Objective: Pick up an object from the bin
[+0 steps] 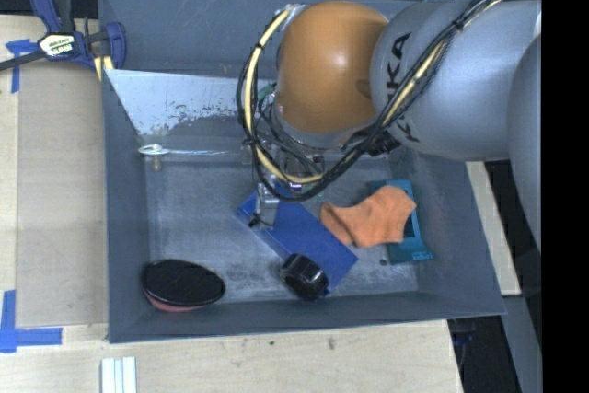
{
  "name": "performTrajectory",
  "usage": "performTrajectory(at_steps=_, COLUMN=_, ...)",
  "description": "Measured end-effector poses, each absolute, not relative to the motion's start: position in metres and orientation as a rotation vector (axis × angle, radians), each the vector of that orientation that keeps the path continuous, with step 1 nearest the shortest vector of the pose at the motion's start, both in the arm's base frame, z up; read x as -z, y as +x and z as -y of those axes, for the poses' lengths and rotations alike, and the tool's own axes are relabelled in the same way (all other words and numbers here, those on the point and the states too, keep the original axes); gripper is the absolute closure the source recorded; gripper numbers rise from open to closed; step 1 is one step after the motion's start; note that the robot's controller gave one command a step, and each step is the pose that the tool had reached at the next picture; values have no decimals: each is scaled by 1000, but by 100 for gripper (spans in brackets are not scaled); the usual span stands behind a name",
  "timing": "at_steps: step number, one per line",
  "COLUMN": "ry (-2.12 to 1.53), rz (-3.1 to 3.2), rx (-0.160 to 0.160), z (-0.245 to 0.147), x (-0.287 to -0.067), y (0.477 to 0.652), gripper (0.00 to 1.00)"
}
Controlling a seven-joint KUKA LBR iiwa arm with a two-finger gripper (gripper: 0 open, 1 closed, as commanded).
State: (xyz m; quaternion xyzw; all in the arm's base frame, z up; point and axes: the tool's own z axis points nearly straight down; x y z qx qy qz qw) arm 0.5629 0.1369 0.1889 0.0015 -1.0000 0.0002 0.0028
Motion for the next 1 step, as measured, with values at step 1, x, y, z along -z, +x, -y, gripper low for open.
performTrajectory(at_steps=1, ry=1, rz=3145, rx=1, z=-136, x=-194, y=565, gripper=0)
